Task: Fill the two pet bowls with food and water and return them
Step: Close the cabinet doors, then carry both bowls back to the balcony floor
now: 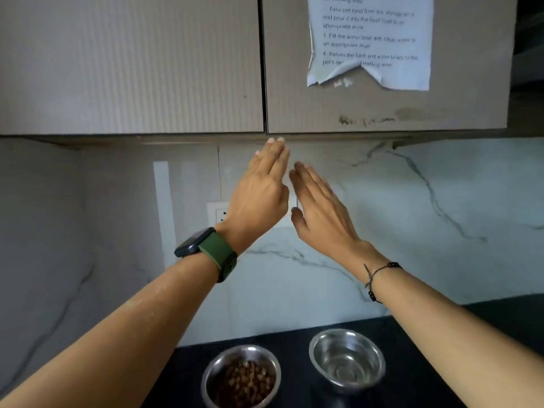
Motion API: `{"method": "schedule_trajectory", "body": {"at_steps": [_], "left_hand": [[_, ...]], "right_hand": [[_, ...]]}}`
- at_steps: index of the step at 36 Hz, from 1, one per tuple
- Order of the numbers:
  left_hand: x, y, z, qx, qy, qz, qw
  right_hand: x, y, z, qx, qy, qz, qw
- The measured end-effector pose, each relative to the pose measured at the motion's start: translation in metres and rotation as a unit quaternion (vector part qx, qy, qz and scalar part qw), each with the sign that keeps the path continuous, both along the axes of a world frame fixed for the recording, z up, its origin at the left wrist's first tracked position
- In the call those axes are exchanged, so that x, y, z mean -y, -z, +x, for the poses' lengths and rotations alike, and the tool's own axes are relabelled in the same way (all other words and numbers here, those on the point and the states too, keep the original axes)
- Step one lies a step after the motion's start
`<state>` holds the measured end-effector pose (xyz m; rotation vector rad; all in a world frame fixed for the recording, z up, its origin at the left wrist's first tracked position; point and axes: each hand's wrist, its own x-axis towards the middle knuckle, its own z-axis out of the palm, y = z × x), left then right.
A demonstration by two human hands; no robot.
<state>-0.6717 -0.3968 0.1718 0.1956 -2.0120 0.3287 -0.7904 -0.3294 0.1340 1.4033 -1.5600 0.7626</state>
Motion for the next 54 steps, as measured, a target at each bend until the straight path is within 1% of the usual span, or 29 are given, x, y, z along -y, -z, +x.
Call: {"method": "schedule_trajectory", "body": {"at_steps": [3, 6, 8, 10, 12, 14, 16, 18, 20, 22, 24, 26, 27, 28, 30, 31, 33, 35, 36, 40, 42, 43, 45, 47, 49, 52, 54], "left_hand": [[0.001, 0.054, 0.007, 0.039, -0.001, 0.09, 0.995], [0.005, 0.104, 0.014, 0.078, -0.038, 0.203, 0.975], [0.003, 0.134, 0.02, 0.097, -0.052, 0.259, 0.959], [0.001, 0.161, 0.025, 0.101, -0.058, 0.316, 0.942], [0.0, 0.183, 0.03, 0.09, -0.06, 0.37, 0.923], [-0.001, 0.203, 0.035, 0.068, -0.058, 0.435, 0.896], [-0.002, 0.222, 0.039, 0.036, -0.069, 0.519, 0.851], [-0.002, 0.241, 0.041, -0.01, -0.085, 0.609, 0.788], [-0.002, 0.261, 0.042, -0.056, -0.102, 0.68, 0.724], [-0.002, 0.278, 0.042, -0.109, -0.122, 0.731, 0.663], [0.002, 0.293, 0.043, -0.159, -0.13, 0.77, 0.603], [0.008, 0.305, 0.043, -0.192, -0.136, 0.799, 0.554], [0.011, 0.311, 0.042, -0.202, -0.136, 0.81, 0.533], [0.015, 0.316, 0.041, -0.207, -0.135, 0.822, 0.513], [0.022, 0.324, 0.037, -0.22, -0.136, 0.835, 0.485], [0.023, 0.326, 0.035, -0.229, -0.139, 0.838, 0.476], [0.026, 0.329, 0.03, -0.251, -0.15, 0.833, 0.469], [0.029, 0.332, 0.026, -0.272, -0.162, 0.83, 0.459], [0.03, 0.333, 0.024, -0.281, -0.16, 0.834, 0.447], [0.03, 0.336, 0.021, -0.315, -0.104, 0.856, 0.397], [0.029, 0.337, 0.017, -0.313, -0.07, 0.867, 0.381], [0.027, 0.337, 0.015, -0.304, -0.059, 0.873, 0.376], [0.027, 0.338, 0.011, -0.304, -0.047, 0.878, 0.365], [0.028, 0.341, 0.007, -0.319, -0.058, 0.873, 0.363], [0.031, 0.347, 0.005, -0.333, -0.081, 0.861, 0.375], [0.036, 0.357, 0.001, -0.362, -0.089, 0.838, 0.399], [0.036, 0.359, -0.001, -0.385, -0.08, 0.828, 0.399]], "right_hand": [[-0.009, 0.055, -0.008, 0.044, 0.025, 0.051, 0.997], [-0.024, 0.098, -0.015, 0.09, 0.054, 0.136, 0.985], [-0.033, 0.12, -0.016, 0.118, 0.064, 0.163, 0.977], [-0.042, 0.139, -0.016, 0.154, 0.075, 0.184, 0.968], [-0.047, 0.159, -0.018, 0.183, 0.086, 0.184, 0.962], [-0.051, 0.179, -0.021, 0.212, 0.104, 0.186, 0.954], [-0.053, 0.2, -0.025, 0.255, 0.121, 0.188, 0.941], [-0.054, 0.221, -0.029, 0.312, 0.133, 0.172, 0.925], [-0.056, 0.239, -0.033, 0.393, 0.147, 0.139, 0.897], [-0.059, 0.254, -0.037, 0.494, 0.169, 0.105, 0.847], [-0.062, 0.269, -0.043, 0.587, 0.199, 0.087, 0.78], [-0.064, 0.283, -0.048, 0.658, 0.214, 0.079, 0.718], [-0.063, 0.288, -0.051, 0.679, 0.215, 0.077, 0.697], [-0.063, 0.293, -0.052, 0.693, 0.214, 0.076, 0.685], [-0.061, 0.3, -0.056, 0.709, 0.208, 0.076, 0.67], [-0.059, 0.302, -0.059, 0.717, 0.204, 0.075, 0.663], [-0.055, 0.303, -0.063, 0.745, 0.185, 0.062, 0.638], [-0.051, 0.301, -0.064, 0.786, 0.151, 0.043, 0.598], [-0.049, 0.301, -0.066, 0.808, 0.131, 0.031, 0.574], [-0.04, 0.304, -0.073, 0.874, 0.059, -0.023, 0.482], [-0.035, 0.303, -0.075, 0.894, 0.031, -0.03, 0.446], [-0.032, 0.304, -0.076, 0.9, 0.022, -0.03, 0.434], [-0.027, 0.308, -0.08, 0.905, 0.021, -0.044, 0.423], [-0.021, 0.312, -0.083, 0.902, 0.028, -0.071, 0.424], [-0.017, 0.316, -0.086, 0.901, 0.03, -0.096, 0.423], [-0.011, 0.321, -0.088, 0.904, 0.024, -0.134, 0.406], [-0.006, 0.324, -0.091, 0.903, 0.013, -0.148, 0.403]]}}
